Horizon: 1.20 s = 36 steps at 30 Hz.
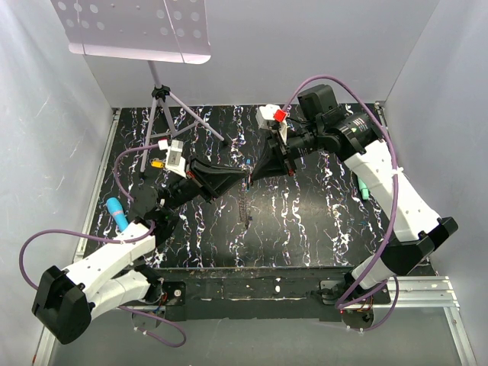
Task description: Put the keys on the keyring
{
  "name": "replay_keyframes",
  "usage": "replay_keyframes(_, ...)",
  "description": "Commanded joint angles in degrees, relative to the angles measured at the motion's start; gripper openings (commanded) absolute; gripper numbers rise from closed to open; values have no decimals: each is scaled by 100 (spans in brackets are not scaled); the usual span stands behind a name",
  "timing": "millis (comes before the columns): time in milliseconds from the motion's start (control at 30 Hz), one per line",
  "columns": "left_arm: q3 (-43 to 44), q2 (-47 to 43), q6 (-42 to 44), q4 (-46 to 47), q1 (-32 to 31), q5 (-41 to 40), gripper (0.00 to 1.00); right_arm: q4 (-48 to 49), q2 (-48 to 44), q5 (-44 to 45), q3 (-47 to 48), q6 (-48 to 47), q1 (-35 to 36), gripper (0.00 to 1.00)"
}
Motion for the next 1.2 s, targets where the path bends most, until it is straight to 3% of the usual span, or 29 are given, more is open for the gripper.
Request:
replay_keyframes(0, -140, -200, -38, 549, -16, -412, 0, 348, -98, -42, 17, 349, 32, 1)
replay_keyframes(400, -290, 230, -301, 1789, -25, -1257, 0, 1042, -72, 591, -327, 1166, 471, 1)
replay_keyframes(667, -404, 214, -416, 1711, -25, -1266, 0, 1131, -159, 723, -379, 1264, 471, 1)
replay_keyframes(767, -483, 99, -328, 1465, -16, -1134, 0, 902, -299, 566, -336, 1062, 305, 35)
replay_keyframes(833, -553, 46, -328, 1412, -25, -1055, 0, 875, -379, 328, -327, 1070, 120, 51)
replay_keyframes(933, -606, 125, -450, 1543, -16, -923, 0, 963, -414, 179, -344, 1219, 14, 56)
replay_keyframes(1167, -492, 301, -574, 1719, -25, -773, 0, 1253, -265, -24, -423, 1580, 14, 57)
